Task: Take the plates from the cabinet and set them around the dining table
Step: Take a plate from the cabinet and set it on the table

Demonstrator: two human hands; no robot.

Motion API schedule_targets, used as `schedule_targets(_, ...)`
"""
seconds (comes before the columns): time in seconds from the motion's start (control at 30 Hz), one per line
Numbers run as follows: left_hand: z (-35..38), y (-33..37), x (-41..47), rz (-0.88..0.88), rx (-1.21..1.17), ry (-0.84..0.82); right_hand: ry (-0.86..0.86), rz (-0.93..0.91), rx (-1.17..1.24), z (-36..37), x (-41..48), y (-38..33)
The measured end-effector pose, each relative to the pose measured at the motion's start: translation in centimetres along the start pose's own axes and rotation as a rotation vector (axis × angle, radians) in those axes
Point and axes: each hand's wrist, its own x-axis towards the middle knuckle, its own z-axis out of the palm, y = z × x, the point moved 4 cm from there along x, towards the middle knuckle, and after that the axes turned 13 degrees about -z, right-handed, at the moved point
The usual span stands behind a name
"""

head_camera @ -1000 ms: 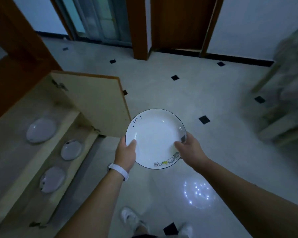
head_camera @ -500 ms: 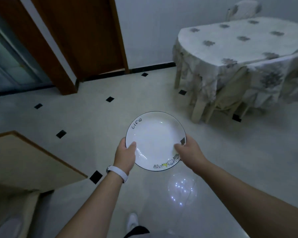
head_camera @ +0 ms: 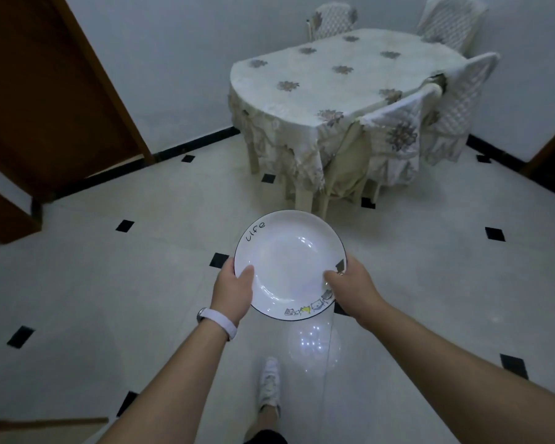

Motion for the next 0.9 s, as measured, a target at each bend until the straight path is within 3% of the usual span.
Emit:
schedule_targets(0.5,2.3,12.3,19.8,0.021,0.046,-0.124,0.152,0.013,0.011,2.8,18.5,-6.2)
schedule_targets(0.9,13.6,20.4,24.9,0.074,0.107,-0.284,0.345,0.024,0.076,-5.6,25.8,-6.5)
